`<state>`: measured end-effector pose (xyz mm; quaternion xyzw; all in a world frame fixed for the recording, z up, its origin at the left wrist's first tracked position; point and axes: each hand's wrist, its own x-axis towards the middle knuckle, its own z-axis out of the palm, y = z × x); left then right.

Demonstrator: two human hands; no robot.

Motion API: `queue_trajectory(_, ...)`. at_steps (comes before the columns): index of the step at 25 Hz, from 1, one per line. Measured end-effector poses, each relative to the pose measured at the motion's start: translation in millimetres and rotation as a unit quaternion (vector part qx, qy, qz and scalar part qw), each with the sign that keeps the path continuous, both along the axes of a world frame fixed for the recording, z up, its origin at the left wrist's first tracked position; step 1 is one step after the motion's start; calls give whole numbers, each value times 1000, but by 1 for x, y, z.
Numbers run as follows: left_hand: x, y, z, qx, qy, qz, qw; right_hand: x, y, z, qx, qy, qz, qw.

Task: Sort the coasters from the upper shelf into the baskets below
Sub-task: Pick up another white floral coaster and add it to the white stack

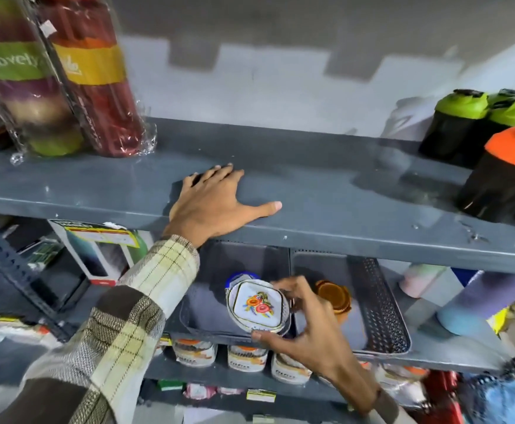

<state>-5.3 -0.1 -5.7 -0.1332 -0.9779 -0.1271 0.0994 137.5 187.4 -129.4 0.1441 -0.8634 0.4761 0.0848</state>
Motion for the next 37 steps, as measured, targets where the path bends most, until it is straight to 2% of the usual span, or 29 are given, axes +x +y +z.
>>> queue_trajectory(6, -3, 0, -1, 11, 3, 1, 1000, -74, -9, -110, 179, -131, -53, 974)
queue_trajectory(12, -2, 0, -1, 14, 13, 1, 1000, -106, -24, -149, 248, -95, -42, 963)
queue_trajectory(19, -4, 0, -3, 7, 14, -3, 1000, -131, -27, -162, 288, -71, 9, 955)
queue_trajectory(26, -6, -1, -2, -5, 6, -5, 1000, -146, -33, -161, 373, -93, -11, 923)
queue_trajectory(31, -7, 0, -3, -7, 2, -4, 1000, -172, -39, -149, 371, -150, 59, 915)
queue_trajectory(37, -7, 0, -3, -8, 2, 0, 1000, -186, -39, -148, 341, -176, 46, 922)
